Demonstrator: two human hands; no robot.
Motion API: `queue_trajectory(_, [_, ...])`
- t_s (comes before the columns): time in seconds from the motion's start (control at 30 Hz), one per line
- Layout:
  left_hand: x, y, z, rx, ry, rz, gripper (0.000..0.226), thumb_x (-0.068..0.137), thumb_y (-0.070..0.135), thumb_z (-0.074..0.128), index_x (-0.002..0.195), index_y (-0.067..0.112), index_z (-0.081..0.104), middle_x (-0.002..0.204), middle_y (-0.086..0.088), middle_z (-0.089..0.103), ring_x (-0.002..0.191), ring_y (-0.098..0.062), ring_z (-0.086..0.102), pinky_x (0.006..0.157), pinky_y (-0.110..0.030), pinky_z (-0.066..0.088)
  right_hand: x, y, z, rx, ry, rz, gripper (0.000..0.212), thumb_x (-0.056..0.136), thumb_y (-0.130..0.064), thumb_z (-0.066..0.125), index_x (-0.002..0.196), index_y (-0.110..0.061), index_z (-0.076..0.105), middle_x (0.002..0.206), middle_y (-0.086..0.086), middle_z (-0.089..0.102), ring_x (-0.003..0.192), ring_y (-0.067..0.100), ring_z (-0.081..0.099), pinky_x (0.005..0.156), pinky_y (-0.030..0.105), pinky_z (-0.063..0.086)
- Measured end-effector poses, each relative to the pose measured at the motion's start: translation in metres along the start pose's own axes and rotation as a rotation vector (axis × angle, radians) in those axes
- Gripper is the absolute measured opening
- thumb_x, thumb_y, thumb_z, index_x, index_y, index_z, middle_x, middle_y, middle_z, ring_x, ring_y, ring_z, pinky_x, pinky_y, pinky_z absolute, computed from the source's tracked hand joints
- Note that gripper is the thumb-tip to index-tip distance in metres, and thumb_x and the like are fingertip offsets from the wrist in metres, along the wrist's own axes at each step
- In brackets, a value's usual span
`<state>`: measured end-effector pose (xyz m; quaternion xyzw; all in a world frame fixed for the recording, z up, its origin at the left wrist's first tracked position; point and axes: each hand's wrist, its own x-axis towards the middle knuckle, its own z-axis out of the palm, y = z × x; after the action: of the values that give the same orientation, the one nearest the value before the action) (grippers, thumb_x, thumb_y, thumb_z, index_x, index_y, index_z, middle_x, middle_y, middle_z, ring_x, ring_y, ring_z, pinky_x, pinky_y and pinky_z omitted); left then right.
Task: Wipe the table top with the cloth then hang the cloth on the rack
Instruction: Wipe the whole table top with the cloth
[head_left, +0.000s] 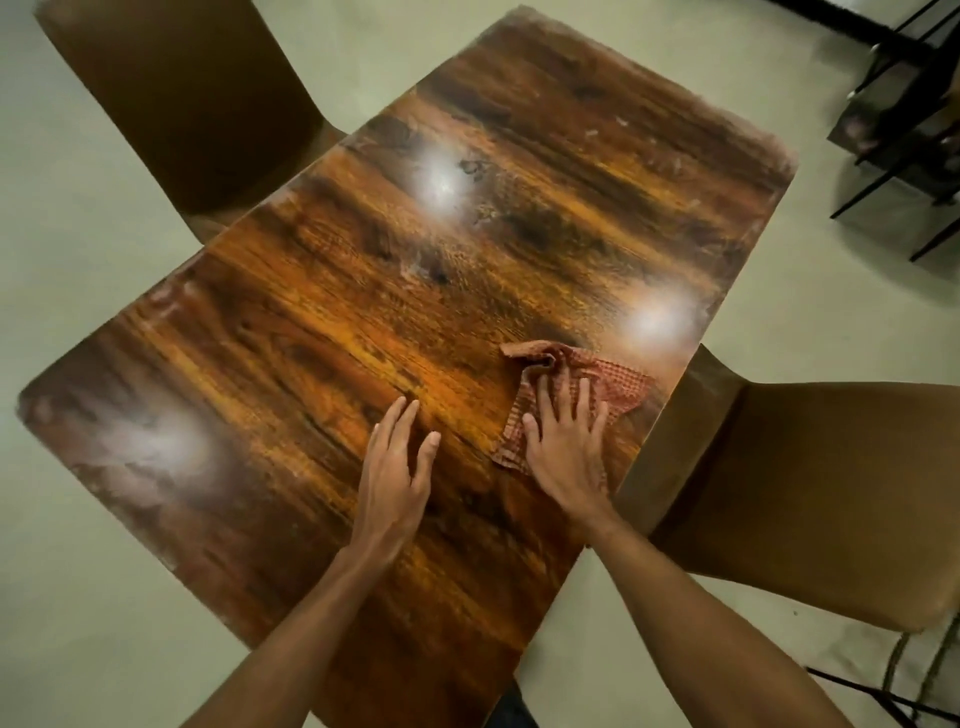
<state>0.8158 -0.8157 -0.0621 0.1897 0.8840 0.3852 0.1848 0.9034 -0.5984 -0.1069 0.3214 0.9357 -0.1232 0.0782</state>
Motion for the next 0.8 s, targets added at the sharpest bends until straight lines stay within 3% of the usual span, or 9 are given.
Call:
queue_trajectory(0.1, [0.03,0.002,0.005,0.036,0.002,0.001,0.061,0.104,0.051,0.039,0.156,0.019,0.036,0.165,0.002,0.03,0.152,-0.013,0.025,0.122,-0.048,0.029,0.018,-0.055,0.018,-0.006,-0.002,-0.205,0.062,0.108,-0.054,0.02,0.166,-0.032,0.014,0.176,0.002,0.003,0.162,0.029,-0.003,0.128,0.062,0.006])
queue_trajectory(0.17, [0.051,0.006,0.006,0.053,-0.023,0.018,0.061,0.104,0.05,0.04,0.156,0.018,0.036,0.165,0.001,0.029,0.152,-0.014,0.024,0.122,-0.048,0.028,0.037,-0.054,0.015,0.017,-0.014,-0.267,0.065,0.106,-0.061,0.023,0.166,-0.036,0.013,0.176,-0.003,0.005,0.162,0.024,0.0,0.128,0.06,0.008])
queue_trajectory(0.27, [0.086,0.005,-0.001,0.047,-0.058,0.051,0.061,0.104,0.05,0.039,0.157,0.019,0.034,0.166,0.001,0.026,0.153,-0.015,0.021,0.123,-0.048,0.027,0.074,-0.015,0.003,0.02,0.033,-0.067,0.07,0.104,-0.069,0.022,0.165,-0.036,0.017,0.175,-0.002,0.007,0.162,0.024,0.001,0.129,0.057,0.0])
queue_trajectory(0.4, [0.123,-0.004,-0.022,0.032,-0.021,0.116,0.06,0.106,0.05,0.039,0.157,0.019,0.033,0.167,0.0,0.025,0.154,-0.017,0.022,0.121,-0.053,0.028,0.108,-0.029,-0.008,0.029,0.069,0.155,0.063,0.109,-0.056,0.021,0.166,-0.031,0.015,0.175,0.008,0.0,0.161,0.036,-0.001,0.127,0.066,0.001])
queue_trajectory(0.47, [0.137,-0.012,-0.034,0.033,-0.013,0.131,0.06,0.107,0.05,0.038,0.157,0.018,0.034,0.166,-0.002,0.027,0.153,-0.019,0.024,0.121,-0.054,0.029,0.112,-0.085,-0.003,0.017,0.044,0.044,0.058,0.11,-0.05,0.018,0.164,-0.03,0.021,0.175,0.009,0.001,0.161,0.038,-0.003,0.127,0.066,-0.002])
queue_trajectory(0.57, [0.158,-0.028,-0.057,0.04,-0.005,0.158,0.059,0.106,0.048,0.039,0.155,0.014,0.037,0.163,-0.006,0.032,0.151,-0.021,0.029,0.12,-0.052,0.03,0.111,-0.148,0.007,-0.045,-0.02,-0.322,0.061,0.108,-0.052,0.015,0.165,-0.032,0.022,0.175,0.003,0.009,0.162,0.032,0.004,0.128,0.061,0.003])
queue_trajectory(0.6, [0.166,-0.035,-0.066,0.04,-0.006,0.176,0.059,0.106,0.047,0.04,0.154,0.014,0.038,0.163,-0.007,0.033,0.15,-0.021,0.03,0.12,-0.052,0.031,0.119,-0.154,0.005,-0.051,-0.027,-0.356,0.063,0.107,-0.054,0.013,0.165,-0.033,0.021,0.175,0.001,0.01,0.162,0.029,0.006,0.129,0.059,0.003])
queue_trajectory(0.7, [0.189,-0.061,-0.094,0.021,-0.037,0.204,0.056,0.107,0.046,0.041,0.155,0.017,0.037,0.163,-0.004,0.032,0.15,-0.018,0.03,0.121,-0.051,0.031,0.152,-0.142,-0.002,-0.013,-0.01,-0.139,0.063,0.108,-0.056,0.017,0.166,-0.032,0.019,0.175,0.0,0.011,0.162,0.025,0.006,0.13,0.053,-0.001])
queue_trajectory(0.8, [0.213,-0.088,-0.128,-0.003,-0.047,0.233,0.056,0.107,0.045,0.041,0.155,0.017,0.037,0.164,-0.002,0.03,0.151,-0.016,0.028,0.122,-0.05,0.029,0.18,-0.165,-0.009,0.035,0.068,0.129,0.059,0.111,-0.047,0.026,0.166,-0.029,0.017,0.175,0.003,0.01,0.162,0.029,0.004,0.13,0.056,0.0])
